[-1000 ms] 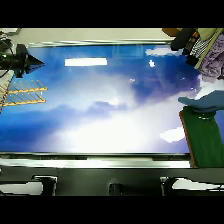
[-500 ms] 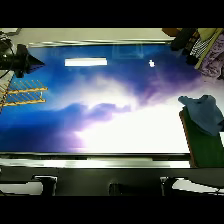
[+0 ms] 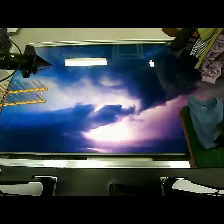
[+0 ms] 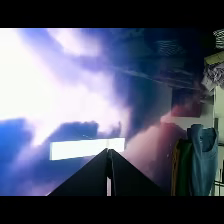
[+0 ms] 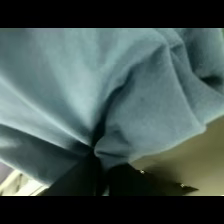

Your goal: Fold the clothes and pants, and hang the long-sleeved shirts on hangers.

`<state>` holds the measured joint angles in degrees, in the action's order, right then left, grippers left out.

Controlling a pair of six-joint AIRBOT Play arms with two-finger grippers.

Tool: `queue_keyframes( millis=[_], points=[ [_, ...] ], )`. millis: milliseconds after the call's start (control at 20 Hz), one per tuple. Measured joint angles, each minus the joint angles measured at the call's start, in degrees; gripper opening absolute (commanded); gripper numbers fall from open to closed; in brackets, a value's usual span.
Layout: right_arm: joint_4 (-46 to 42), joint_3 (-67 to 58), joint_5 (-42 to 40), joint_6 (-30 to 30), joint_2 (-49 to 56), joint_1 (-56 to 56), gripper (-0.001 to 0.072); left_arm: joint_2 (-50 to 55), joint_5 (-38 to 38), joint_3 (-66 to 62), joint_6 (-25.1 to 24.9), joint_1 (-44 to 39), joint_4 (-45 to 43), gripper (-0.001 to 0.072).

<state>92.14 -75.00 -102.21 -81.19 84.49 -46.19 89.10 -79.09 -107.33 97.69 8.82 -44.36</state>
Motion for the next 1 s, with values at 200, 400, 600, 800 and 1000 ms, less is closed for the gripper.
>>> queue_keyframes(
  millis=[200,400,600,800,1000],
  points=[
    [-3.61,3.26,-0.09,-0.2,-0.04,0.0,0.0024,0.0,0.0,0.0,-0.11,-0.72,-0.79,0.0015],
    [-7.39,5.57,-0.55,-0.2,-0.04,-0.02,0.0024,0.24,0.0,0.0,-0.17,-0.92,-1.25,0.0015],
    [-11.96,6.4,-0.85,-0.22,-0.04,-0.07,0.0025,0.81,0.02,0.0,-0.2,-1.03,-1.29,0.0015],
    [-14.45,6.62,0.85,-0.22,-0.07,-0.04,0.0027,1.51,0.0,0.0,-0.2,-1.03,-1.42,0.0015],
    [-16.63,6.67,2.6,-0.22,-0.07,-0.07,0.0553,1.92,-0.02,0.0,-0.35,-1.03,-1.42,0.0015]
  ],
)
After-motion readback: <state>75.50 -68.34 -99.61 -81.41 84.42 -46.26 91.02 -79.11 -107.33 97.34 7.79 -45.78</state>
